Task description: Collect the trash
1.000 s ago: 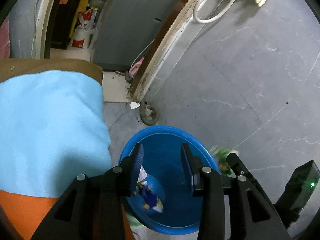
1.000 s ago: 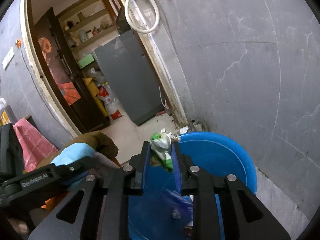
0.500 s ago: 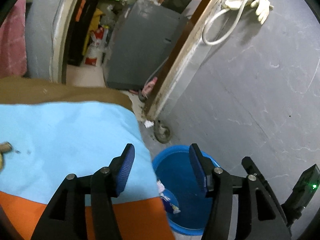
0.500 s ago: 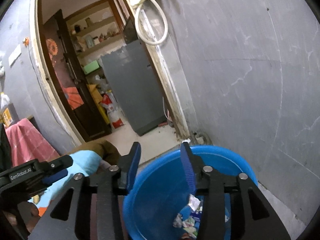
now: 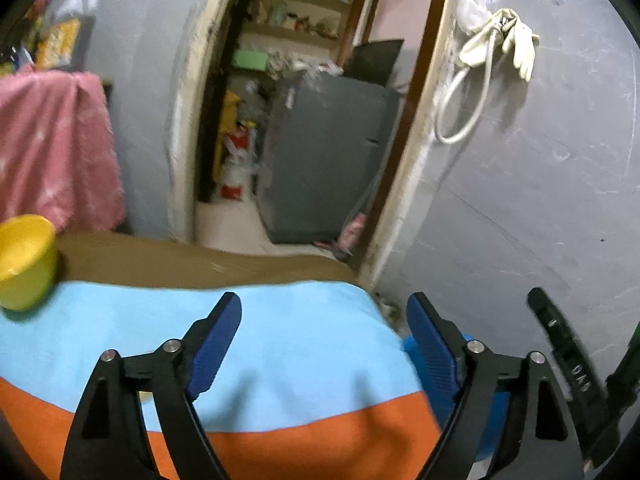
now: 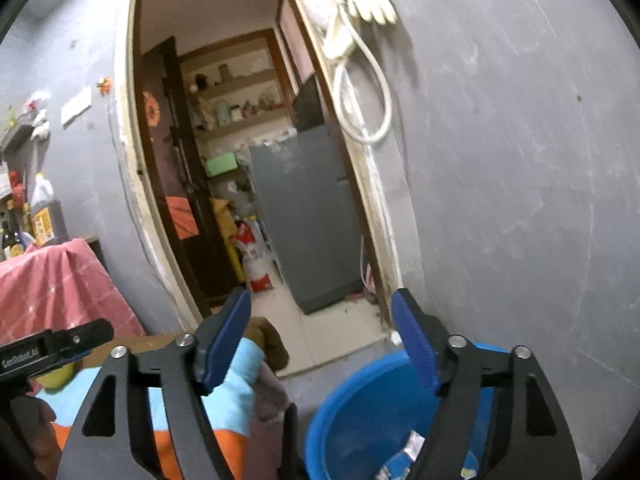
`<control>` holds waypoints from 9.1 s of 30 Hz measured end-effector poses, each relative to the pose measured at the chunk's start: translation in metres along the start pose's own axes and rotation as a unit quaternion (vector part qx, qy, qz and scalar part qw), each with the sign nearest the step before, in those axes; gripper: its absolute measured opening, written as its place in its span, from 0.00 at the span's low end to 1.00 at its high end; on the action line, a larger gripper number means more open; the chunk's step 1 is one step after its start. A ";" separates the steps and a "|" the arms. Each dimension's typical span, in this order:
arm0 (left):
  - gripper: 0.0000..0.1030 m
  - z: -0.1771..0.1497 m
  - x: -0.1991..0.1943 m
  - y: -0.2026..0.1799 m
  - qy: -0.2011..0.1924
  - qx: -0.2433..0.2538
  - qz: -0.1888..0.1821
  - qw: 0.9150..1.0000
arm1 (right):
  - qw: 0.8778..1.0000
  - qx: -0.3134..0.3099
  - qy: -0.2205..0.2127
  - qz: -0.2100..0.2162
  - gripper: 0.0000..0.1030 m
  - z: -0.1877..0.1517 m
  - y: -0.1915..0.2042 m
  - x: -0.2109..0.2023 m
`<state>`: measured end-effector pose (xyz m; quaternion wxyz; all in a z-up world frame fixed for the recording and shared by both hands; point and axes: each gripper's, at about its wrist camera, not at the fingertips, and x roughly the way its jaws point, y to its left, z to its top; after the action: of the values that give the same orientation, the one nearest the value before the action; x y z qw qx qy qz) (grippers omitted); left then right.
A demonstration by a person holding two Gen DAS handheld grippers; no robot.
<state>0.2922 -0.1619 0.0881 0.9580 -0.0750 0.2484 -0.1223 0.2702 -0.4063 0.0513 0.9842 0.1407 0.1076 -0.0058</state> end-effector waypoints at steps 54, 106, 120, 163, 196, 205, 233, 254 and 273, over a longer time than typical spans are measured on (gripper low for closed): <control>0.97 -0.052 -0.091 0.175 -0.102 -0.017 0.236 0.966 | 0.959 -0.211 -0.038 0.186 1.00 -0.055 0.201 0.004; 0.21 -0.059 0.024 0.140 0.181 0.027 0.057 0.981 | 0.945 -0.155 0.260 0.124 1.00 -0.069 0.169 0.095; 0.21 -0.062 -0.005 0.188 0.160 -0.019 0.098 0.982 | 0.911 -0.218 0.309 0.166 1.00 -0.101 0.210 0.097; 0.10 -0.063 -0.036 0.199 0.101 -0.038 0.059 0.992 | 0.923 -0.158 0.254 0.243 0.38 -0.100 0.229 0.068; 0.10 -0.017 -0.041 0.001 -0.098 0.073 -0.069 0.990 | 0.986 -0.129 -0.048 0.089 0.38 -0.009 0.076 -0.035; 0.10 -0.021 0.003 -0.060 -0.041 0.084 -0.120 0.988 | 0.996 -0.084 -0.027 0.020 0.38 -0.004 0.007 -0.035; 0.30 -0.058 0.095 -0.116 0.122 0.064 -0.152 0.979 | 0.992 0.064 0.093 -0.049 0.45 -0.018 -0.099 -0.010; 0.37 -0.046 0.076 -0.090 0.097 0.047 -0.121 0.987 | 0.993 0.050 0.091 -0.047 0.55 -0.012 -0.087 -0.007; 0.79 -0.039 0.009 -0.017 0.040 0.022 -0.062 0.997 | 0.997 0.021 0.055 -0.045 0.94 -0.002 -0.048 -0.022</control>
<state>0.2767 -0.1837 0.0535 0.9392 -0.0638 0.2787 -0.1901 0.2458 -0.4525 0.0405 0.9722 0.1568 0.1681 -0.0449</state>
